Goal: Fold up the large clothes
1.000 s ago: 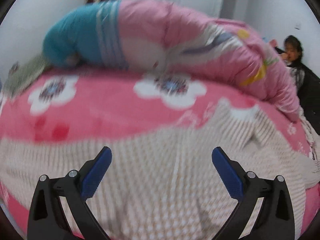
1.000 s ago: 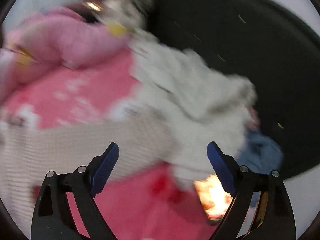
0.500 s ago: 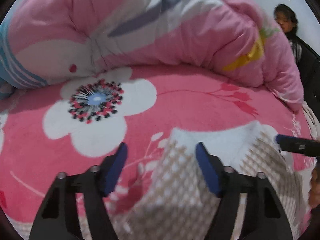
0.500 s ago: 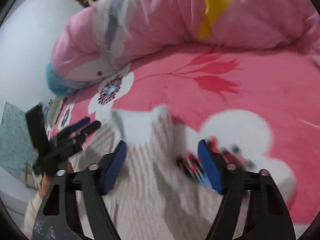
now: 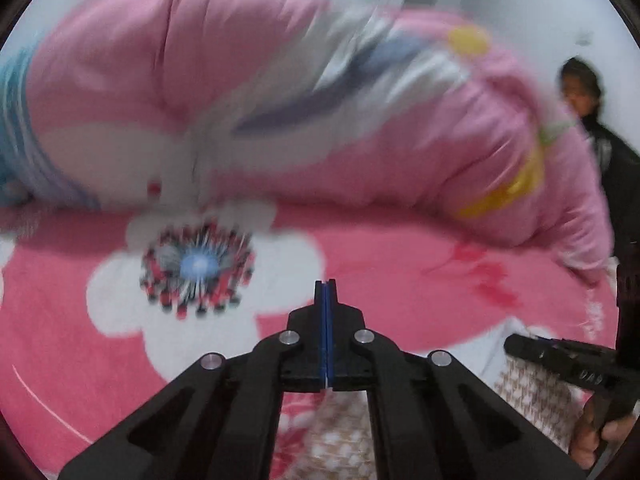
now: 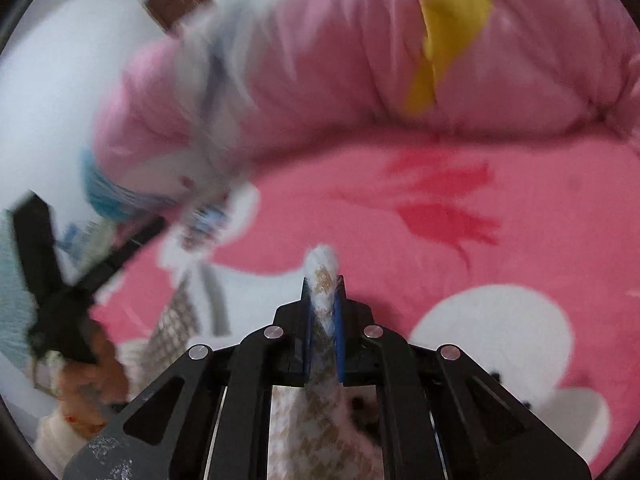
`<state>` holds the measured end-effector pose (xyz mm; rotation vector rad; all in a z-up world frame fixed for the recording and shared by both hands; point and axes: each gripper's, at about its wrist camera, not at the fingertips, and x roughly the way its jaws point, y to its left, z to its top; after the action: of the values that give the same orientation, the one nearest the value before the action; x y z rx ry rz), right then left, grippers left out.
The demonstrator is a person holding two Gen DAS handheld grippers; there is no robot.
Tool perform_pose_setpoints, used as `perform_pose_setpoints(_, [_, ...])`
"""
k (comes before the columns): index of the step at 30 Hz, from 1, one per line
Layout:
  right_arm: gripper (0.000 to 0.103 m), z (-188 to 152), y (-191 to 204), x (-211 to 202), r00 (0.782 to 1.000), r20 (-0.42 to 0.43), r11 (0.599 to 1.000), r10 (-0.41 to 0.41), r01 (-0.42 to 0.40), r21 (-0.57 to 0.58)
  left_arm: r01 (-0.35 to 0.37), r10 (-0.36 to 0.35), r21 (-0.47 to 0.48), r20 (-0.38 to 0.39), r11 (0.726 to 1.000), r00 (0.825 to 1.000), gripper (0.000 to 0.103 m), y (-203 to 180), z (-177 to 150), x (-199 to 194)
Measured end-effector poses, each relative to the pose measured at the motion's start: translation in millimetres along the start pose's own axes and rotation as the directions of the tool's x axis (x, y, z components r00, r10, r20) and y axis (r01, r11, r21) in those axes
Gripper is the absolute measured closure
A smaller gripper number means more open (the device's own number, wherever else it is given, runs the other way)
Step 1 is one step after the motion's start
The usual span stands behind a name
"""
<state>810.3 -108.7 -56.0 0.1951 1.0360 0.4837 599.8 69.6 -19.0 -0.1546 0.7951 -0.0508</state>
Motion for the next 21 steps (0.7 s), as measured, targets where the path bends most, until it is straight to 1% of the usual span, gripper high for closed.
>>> perform_pose_setpoints(1, [0.088, 0.4, -4.6, 16.6, 0.999, -0.024, 1.0, -0.023, 0.022, -0.005, -0.036, 0.036, 0.0, -0.06, 0.999, 0.998, 0.103, 3.9, -6.7, 13.0])
perform_pose_setpoints(2, [0.083, -0.3, -10.9, 13.4, 1.0, -0.017, 1.0, 0.018, -0.018, 0.01, -0.049, 0.049, -0.007, -0.077, 0.999, 0.996, 0.102, 8.0, -8.3, 14.4])
perform_pose_setpoints(3, [0.074, 1.2, -15.1, 3.4, 0.999, -0.005, 0.999, 0.035, -0.035, 0.029, -0.03, 0.027, -0.041, -0.072, 0.999, 0.997, 0.102, 15.3, -9.9, 8.1])
perform_pose_setpoints(4, [0.053, 2.2, -19.1, -10.6, 0.999, 0.02, 0.999, 0.026, -0.027, 0.041, 0.005, -0.008, -0.067, -0.051, 0.998, 0.999, 0.102, 20.2, -8.7, -1.0])
perform_pose_setpoints(5, [0.046, 2.2, -20.3, -35.6, 0.997, 0.074, 1.0, 0.0, -0.002, 0.029, 0.042, -0.045, -0.084, -0.031, 0.996, 0.999, 0.094, 24.6, -6.5, -14.8])
perform_pose_setpoints(6, [0.045, 0.4, -17.8, -59.5, 0.992, 0.125, 1.0, -0.015, 0.016, -0.007, 0.066, -0.068, -0.085, -0.019, 0.994, 0.998, 0.084, 26.1, -4.7, -25.6])
perform_pose_setpoints(7, [0.045, -1.3, -14.5, -75.0, 0.988, 0.152, 0.999, -0.019, 0.025, -0.036, 0.104, -0.104, -0.07, 0.003, 0.992, 0.995, 0.08, 25.3, -3.9, -43.3])
perform_pose_setpoints(8, [0.045, -5.6, -8.9, -93.9, 0.984, 0.177, 0.997, -0.02, 0.033, -0.07, 0.137, -0.136, -0.039, 0.012, 0.99, 0.991, 0.075, 21.9, -5.2, -57.8])
perform_pose_setpoints(9, [0.045, -10.6, -3.4, -105.9, 0.982, 0.186, 0.995, -0.005, 0.024, -0.098, 0.161, -0.161, -0.008, 0.011, 0.987, 0.987, 0.071, 15.8, -7.9, -66.9])
perform_pose_setpoints(10, [0.045, -16.6, 3.0, -112.9, 0.984, 0.18, 0.992, 0.013, 0.01, -0.128, 0.193, -0.193, 0.043, -0.003, 0.98, 0.981, 0.069, 6.3, -14.5, -75.5])
perform_pose_setpoints(11, [0.045, -25.1, 13.2, -113.2, 0.987, 0.16, 0.986, 0.022, 0.005, -0.168, 0.209, -0.208, 0.076, -0.023, 0.975, 0.978, 0.064, -3.6, -20.8, -76.4])
perform_pose_setpoints(12, [0.045, -32.7, 22.2, -105.5, 0.991, 0.133, 0.979, 0.009, 0.018, -0.201, 0.219, -0.213, 0.107, -0.067, 0.97, 0.975, 0.058, -15.4, -32.8, -72.1])
perform_pose_setpoints(13, [0.045, -38.9, 27.7, -95.0, 0.994, 0.108, 0.974, -0.013, 0.037, -0.223, 0.209, -0.198, 0.119, -0.102, 0.971, 0.975, 0.055, -25.0, -43.2, -64.5])
perform_pose_setpoints(14, [0.045, -46.8, 34.2, -73.3, 0.997, 0.057, 0.968, -0.059, 0.071, -0.241, 0.179, -0.159, 0.132, -0.152, 0.975, 0.976, 0.049, -33.8, -55.9, -50.9])
perform_pose_setpoints(15, [0.045, -54.2, 36.5, -46.7, 0.991, -0.007, 0.959, -0.132, 0.126, -0.252, 0.121, -0.084, 0.162, -0.222, 0.979, 0.972, 0.045, -44.3, -73.8, -27.9])
perform_pose_setpoints(16, [0.043, -58.2, 38.0, -26.8, 0.972, -0.028, 0.937, -0.233, 0.217, -0.274, 0.076, -0.031, 0.199, -0.22, 0.977, 0.975, 0.045, -50.7, -84.4, -17.7])
perform_pose_setpoints(17, [0.039, -65.8, 37.7, -12.7, 0.956, -0.044, 0.919, -0.291, 0.266, -0.29, 0.048, -0.004, 0.227, -0.191, 0.973, 0.982, 0.044, -55.0, -89.4, -17.5])
perform_pose_setpoints(18, [0.039, -67.7, 37.7, -17.8, 0.956, -0.031, 0.922, -0.292, 0.273, -0.276, 0.026, 0.016, 0.244, -0.17, 0.969, 0.985, 0.044, -58.5, -89.6, -22.5])
perform_pose_setpoints(19, [0.04, -67.6, 38.4, -27.9, 0.954, -0.034, 0.926, -0.297, 0.279, -0.254, -0.007, 0.049, 0.253, -0.162, 0.967, 0.986, 0.043, -60.7, -86.5, -34.7])
perform_pose_setpoints(20, [0.04, -69.7, 40.2, -44.0, 0.951, -0.042, 0.93, -0.305, 0.288, -0.228, -0.019, 0.062, 0.246, -0.169, 0.969, 0.984, 0.042, -59.7, -83.7, -46.6])
perform_pose_setpoints(21, [0.039, -76.4, 46.5, -69.3, 0.957, -0.019, 0.936, -0.288, 0.277, -0.219, -0.006, 0.046, 0.227, -0.173, 0.974, 0.984, 0.039, -54.7, -80.3, -68.6])
